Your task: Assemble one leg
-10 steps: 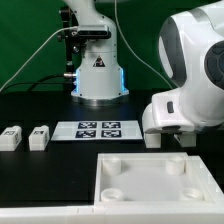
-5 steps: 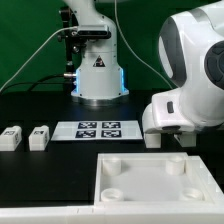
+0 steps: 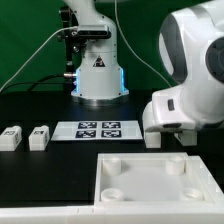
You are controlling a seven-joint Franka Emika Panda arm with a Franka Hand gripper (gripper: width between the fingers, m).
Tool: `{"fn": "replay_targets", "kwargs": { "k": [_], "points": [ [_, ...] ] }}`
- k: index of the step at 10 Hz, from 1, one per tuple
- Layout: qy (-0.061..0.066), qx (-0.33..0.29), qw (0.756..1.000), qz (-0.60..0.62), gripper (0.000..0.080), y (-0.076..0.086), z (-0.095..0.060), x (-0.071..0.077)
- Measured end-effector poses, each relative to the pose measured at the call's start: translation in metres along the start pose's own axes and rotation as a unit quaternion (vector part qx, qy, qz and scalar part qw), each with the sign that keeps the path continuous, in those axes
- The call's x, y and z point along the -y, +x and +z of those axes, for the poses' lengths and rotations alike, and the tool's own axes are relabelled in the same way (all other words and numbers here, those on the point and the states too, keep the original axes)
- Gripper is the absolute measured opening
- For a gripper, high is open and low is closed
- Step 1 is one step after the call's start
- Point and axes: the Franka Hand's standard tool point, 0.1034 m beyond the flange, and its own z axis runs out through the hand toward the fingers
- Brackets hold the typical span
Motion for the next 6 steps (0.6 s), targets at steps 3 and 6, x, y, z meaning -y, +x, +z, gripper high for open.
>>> {"fn": "replay_targets", "kwargs": {
  "k": [3,6],
  "points": [
    [0.011,-0.125,0.992,-0.01,0.0291,-0.009,-0.058,-0.013],
    [0.015,-0.319,0.948,-0.015,0.0291,-0.018,-0.113,-0.024]
  ]
}}
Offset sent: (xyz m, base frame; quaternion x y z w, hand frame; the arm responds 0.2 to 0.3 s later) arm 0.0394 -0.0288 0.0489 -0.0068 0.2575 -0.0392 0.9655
